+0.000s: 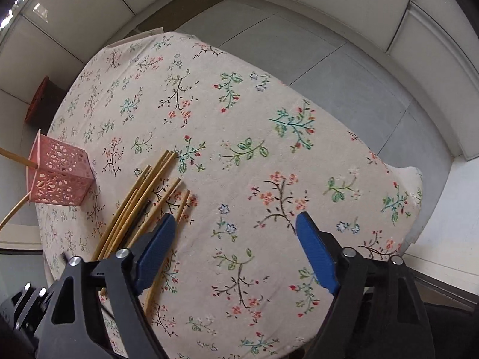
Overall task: Organize utensils
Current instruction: 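Lower the left tool to the chopsticks and grasp another chopstick, then lift the chopstick with the left tool and release it into the pink holder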
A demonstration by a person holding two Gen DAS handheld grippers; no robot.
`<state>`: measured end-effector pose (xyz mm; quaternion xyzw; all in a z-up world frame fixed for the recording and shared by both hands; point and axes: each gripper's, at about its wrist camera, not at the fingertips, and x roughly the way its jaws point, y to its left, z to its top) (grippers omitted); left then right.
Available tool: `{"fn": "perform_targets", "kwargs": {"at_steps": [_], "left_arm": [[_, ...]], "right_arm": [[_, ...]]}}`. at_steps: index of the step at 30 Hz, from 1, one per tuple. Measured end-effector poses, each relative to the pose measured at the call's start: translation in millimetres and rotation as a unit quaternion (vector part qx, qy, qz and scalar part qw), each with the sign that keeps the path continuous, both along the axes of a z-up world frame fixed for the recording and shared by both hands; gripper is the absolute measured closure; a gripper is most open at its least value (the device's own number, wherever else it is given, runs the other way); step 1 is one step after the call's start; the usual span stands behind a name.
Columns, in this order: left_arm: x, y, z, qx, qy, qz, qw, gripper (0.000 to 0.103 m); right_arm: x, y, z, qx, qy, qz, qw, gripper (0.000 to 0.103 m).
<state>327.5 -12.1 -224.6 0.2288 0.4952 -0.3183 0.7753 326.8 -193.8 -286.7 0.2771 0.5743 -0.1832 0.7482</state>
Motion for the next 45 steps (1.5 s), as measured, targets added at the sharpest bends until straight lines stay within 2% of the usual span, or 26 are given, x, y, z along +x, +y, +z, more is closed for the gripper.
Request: {"fn": "perform_targets", "kwargs": {"at_steps": [3, 6, 9, 13, 14, 16, 20, 21, 25, 29, 32, 35, 40, 45], "left_arm": [[-15.0, 20.5, 23.5, -0.030, -0.018, 0.040, 0.9986, 0.097], [-30.9, 34.7, 39.3, -0.047, -0.034, 0.059, 0.9966, 0.097], [-43.4, 41.3, 51.9, -0.054, -0.049, 0.073, 0.9947, 0.097], [-54.6, 53.1, 68.2, -0.082, -0.054, 0.095, 0.9907, 0.097], [-57.0, 55.9, 71.9, -0.086, -0.057, 0.101, 0.9896, 0.097], [-60.2, 60.4, 76.3, -0.093, -0.061, 0.110, 0.9877, 0.097], [-64.3, 65.1, 86.8, -0.111, -0.072, 0.125, 0.9834, 0.097], [-64.9, 65.8, 89.1, -0.116, -0.075, 0.128, 0.9821, 0.097], [-67.0, 69.9, 102.9, -0.143, -0.091, 0.148, 0.9743, 0.097], [-65.0, 71.8, 122.1, -0.172, -0.107, 0.168, 0.9648, 0.097], [-61.3, 71.5, 137.3, -0.187, -0.122, 0.178, 0.9583, 0.097], [-52.8, 71.0, 152.3, -0.199, -0.131, 0.189, 0.9526, 0.097], [-31.1, 71.6, 177.8, -0.200, -0.163, 0.216, 0.9416, 0.097], [-3.0, 80.2, 202.1, -0.221, -0.196, 0.256, 0.9204, 0.097]], "right_arm": [[14.2, 16.7, -11.7, 0.000, 0.029, 0.005, 1.000, 0.041], [24.9, 32.6, -27.1, -0.007, 0.058, 0.006, 0.998, 0.042], [35.5, 42.8, -28.8, -0.010, 0.054, -0.004, 0.998, 0.043], [41.2, 51.3, -26.3, -0.049, 0.048, -0.014, 0.998, 0.069], [42.0, 51.7, -26.8, -0.037, 0.032, 0.000, 0.999, 0.085], [40.3, 48.2, -27.4, -0.026, 0.023, 0.009, 0.999, 0.096], [24.8, 21.4, -25.9, 0.070, -0.019, 0.000, 0.997, 0.098], [20.0, 15.1, -21.0, 0.076, -0.030, -0.001, 0.997, 0.098], [-1.3, -0.5, 17.1, 0.069, -0.092, 0.016, 0.993, 0.098], [-23.4, 0.0, 75.0, 0.024, -0.168, 0.061, 0.984, 0.098], [-37.7, -2.7, 108.1, -0.006, -0.206, 0.094, 0.974, 0.098], [-46.8, 8.2, 140.1, -0.034, -0.240, 0.129, 0.962, 0.098], [-48.9, 15.3, 196.7, -0.036, -0.295, 0.158, 0.942, 0.098], [-47.7, 30.8, 254.5, -0.044, -0.351, 0.187, 0.917, 0.098]]}}
